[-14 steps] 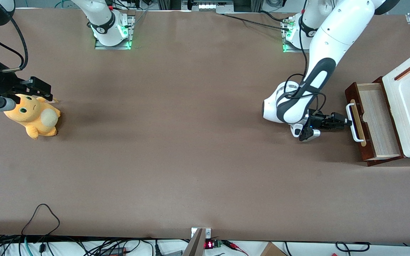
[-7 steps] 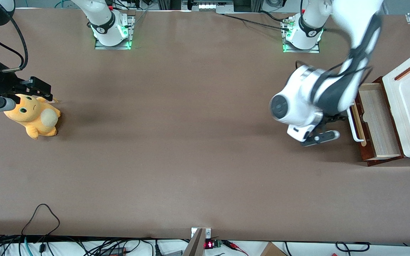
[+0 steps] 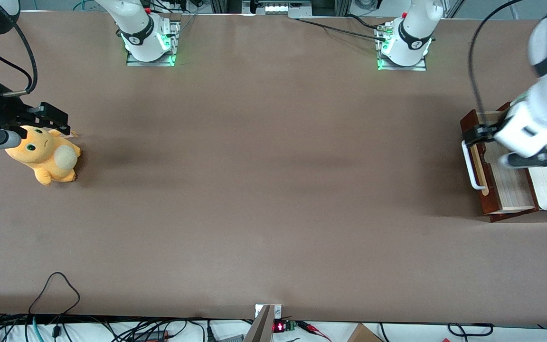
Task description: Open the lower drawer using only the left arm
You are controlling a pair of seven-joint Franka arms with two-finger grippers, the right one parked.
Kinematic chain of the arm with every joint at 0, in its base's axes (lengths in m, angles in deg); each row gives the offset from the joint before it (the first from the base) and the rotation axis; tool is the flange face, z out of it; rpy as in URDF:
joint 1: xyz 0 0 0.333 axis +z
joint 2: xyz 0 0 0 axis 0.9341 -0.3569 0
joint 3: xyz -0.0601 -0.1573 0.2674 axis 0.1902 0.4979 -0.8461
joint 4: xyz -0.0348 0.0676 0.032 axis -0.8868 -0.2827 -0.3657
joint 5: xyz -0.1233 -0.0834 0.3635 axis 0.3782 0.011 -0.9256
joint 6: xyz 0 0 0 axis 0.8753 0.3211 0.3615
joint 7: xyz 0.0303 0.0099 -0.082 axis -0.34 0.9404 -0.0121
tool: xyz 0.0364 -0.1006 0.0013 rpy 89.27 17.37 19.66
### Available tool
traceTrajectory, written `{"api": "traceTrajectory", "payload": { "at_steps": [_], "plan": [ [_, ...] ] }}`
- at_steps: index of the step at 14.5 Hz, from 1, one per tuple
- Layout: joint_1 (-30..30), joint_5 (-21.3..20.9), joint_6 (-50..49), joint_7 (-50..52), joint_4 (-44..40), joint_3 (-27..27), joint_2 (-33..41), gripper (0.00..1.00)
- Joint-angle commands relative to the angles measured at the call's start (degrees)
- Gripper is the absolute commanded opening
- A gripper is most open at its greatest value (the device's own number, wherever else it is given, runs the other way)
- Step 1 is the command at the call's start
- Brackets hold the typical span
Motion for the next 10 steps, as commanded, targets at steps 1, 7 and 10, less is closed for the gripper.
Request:
{"api": "traceTrajectory", "payload": {
  "at_steps": [1,7,10],
  "plan": [
    [-0.6,2.9,1.8,-4.7,2.5,-0.4,3.6,1.00],
    [0.1,5.5,5.0,-7.9,7.7,-0.8,8.2,1.00],
    [0.2,5.5,5.0,-7.4,7.5,-0.8,8.1,1.00]
  ]
}}
